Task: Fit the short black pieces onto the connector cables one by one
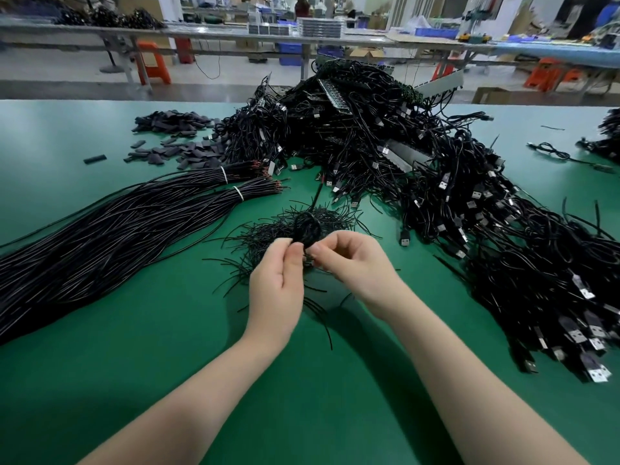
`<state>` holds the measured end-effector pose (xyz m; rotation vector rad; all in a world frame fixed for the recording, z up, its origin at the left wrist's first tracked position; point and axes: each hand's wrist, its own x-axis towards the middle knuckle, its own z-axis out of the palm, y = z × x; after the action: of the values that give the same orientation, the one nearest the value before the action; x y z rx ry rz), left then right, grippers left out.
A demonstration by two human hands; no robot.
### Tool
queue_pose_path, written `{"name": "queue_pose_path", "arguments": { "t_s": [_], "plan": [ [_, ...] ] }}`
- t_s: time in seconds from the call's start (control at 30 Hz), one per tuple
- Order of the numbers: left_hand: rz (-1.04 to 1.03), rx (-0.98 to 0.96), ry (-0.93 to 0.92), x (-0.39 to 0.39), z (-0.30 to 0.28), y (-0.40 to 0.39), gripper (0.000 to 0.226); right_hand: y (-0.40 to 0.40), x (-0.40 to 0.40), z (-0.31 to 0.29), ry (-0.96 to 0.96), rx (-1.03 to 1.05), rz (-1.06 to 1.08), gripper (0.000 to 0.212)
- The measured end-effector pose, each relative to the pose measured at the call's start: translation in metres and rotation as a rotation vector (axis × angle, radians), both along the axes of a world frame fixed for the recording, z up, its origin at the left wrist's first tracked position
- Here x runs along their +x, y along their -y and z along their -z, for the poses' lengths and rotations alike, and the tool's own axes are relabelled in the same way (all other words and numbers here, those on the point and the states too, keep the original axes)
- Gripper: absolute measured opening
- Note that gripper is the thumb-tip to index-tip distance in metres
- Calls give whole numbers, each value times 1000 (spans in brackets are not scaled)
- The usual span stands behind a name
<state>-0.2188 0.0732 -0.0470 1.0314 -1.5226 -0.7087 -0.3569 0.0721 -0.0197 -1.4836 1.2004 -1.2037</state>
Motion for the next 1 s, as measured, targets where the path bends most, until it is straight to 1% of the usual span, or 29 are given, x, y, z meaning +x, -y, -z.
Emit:
{"name": "queue_pose_path", "arguments": {
  "t_s": [0.07, 0.17, 0.27, 0.37, 0.47, 0.6, 0.7, 0.83, 1.0],
  "plan": [
    [-40, 19, 7, 1, 1, 3, 31, 0, 9, 0, -1, -33, 56, 23],
    [-33, 54, 17, 1, 4, 6, 31, -2, 13, 5, -9, -43, 116, 20],
    [-30, 94, 1, 3, 7, 11, 31, -4, 15, 9, -77, -43, 135, 12],
    [21, 117, -24, 3, 6, 12, 32, -6, 16, 9, -43, -42, 167, 4],
    [40, 125, -29, 3, 6, 12, 31, -8, 15, 7, -53, -80, 184, 5],
    [79, 142, -90, 3, 3, 10, 32, -8, 12, 3, -28, -71, 198, 12],
    [68, 134, -92, 0, 2, 7, 32, -5, 9, 2, 10, -37, 226, 12],
    [23, 135, -110, -1, 3, 6, 30, -5, 14, 6, 43, -52, 238, 11],
    [66, 177, -202, -2, 0, 7, 45, -7, 21, 11, 218, 36, 190, 11]
  ]
}}
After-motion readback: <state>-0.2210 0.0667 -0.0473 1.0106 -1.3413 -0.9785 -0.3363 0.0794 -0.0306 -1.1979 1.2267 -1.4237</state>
